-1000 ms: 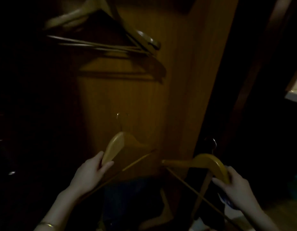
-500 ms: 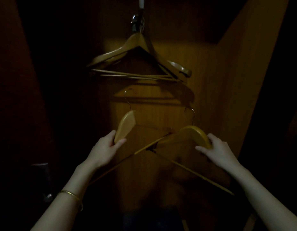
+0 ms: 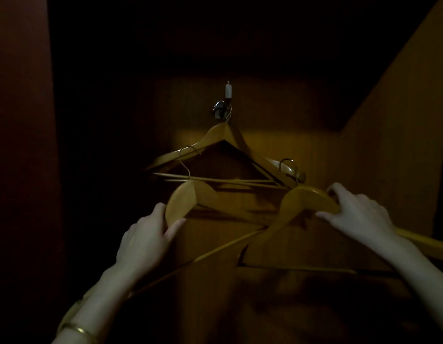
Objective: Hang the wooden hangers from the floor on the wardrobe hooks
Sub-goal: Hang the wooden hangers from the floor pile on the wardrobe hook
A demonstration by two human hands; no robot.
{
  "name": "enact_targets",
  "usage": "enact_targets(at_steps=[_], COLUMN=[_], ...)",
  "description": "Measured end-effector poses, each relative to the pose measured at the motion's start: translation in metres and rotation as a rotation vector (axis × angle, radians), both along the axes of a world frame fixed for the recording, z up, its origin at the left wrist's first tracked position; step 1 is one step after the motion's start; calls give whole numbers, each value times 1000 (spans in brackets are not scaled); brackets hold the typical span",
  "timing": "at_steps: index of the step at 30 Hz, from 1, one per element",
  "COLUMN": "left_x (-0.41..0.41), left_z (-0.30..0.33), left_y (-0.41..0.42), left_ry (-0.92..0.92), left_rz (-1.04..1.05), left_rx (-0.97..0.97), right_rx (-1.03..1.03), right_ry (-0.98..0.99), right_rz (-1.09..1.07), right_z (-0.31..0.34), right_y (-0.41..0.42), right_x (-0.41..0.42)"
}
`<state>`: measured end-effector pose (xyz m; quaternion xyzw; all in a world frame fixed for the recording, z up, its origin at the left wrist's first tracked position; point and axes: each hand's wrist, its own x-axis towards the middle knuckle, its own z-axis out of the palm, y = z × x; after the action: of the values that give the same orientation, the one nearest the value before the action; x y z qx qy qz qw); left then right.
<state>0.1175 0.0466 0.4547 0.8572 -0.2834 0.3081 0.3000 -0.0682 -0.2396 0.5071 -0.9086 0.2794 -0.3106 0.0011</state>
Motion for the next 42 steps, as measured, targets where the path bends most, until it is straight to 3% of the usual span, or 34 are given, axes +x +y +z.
enact_targets(at_steps=[7,13,17,23,28,42], left_x=[4,6,3,-8,-16,-10], left_z=[7,14,23,25,16,46], left_y=[15,12,17,36,44,-9], left_ry=[41,134,134,207,279,96], left_rz=[245,270,297,287,201,163], left_rx=[6,-11,-15,140,236,259], right_rx=[19,-53,-94,-121,-14,79], right_ry=[-85,-220,-196,-208,-270,-187], right_rz=[151,323,354,318,424,564], right_z=[31,75,106,141,145,139], right_y=[-17,-9,-1,2,1,-6], right_x=[33,74,99,126,138,196])
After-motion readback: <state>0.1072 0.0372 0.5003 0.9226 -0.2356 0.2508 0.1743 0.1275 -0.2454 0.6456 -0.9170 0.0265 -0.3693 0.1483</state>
